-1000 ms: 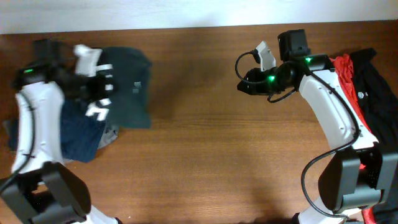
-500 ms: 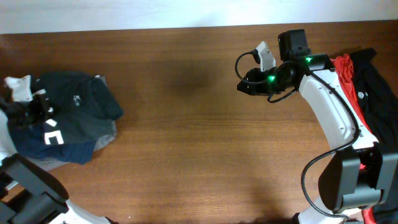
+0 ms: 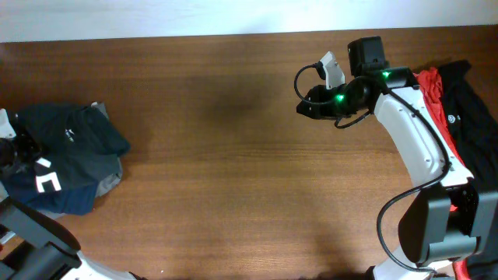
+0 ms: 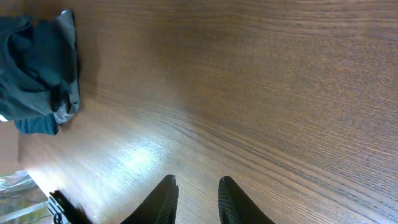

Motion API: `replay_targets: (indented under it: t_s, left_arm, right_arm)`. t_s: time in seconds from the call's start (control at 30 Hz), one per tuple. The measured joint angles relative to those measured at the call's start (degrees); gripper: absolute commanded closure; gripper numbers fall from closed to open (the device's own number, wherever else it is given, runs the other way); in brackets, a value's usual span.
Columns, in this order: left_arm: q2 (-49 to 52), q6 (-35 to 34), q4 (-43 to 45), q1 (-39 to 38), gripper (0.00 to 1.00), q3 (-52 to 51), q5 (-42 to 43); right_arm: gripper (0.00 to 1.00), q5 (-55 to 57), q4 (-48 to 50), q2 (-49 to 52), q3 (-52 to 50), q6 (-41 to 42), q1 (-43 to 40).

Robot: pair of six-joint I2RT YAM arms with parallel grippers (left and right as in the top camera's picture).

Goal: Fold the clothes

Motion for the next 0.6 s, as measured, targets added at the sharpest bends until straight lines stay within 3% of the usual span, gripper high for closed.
replay_targets:
  t_s: [0.27,0.47,0.6]
  left_arm:
    - [0.33,-0.7,-2.97,-1.44,1.0,3.91,10.82]
    - [0.31,-0.63,-7.76,-0.31,1.0,11.02,12.98]
    - [0.31,-0.63,-9.42,2.67,1.0,11.56,10.01]
  right_arm:
    - [0.72,0.0,0.02,0.0,0.0,-0.02,0.0]
    - [0.72,0.0,0.02,0.0,0.0,0.0,0.0]
    - [0.72,0.0,0.09,0.0,0.0,-0.02,0.0]
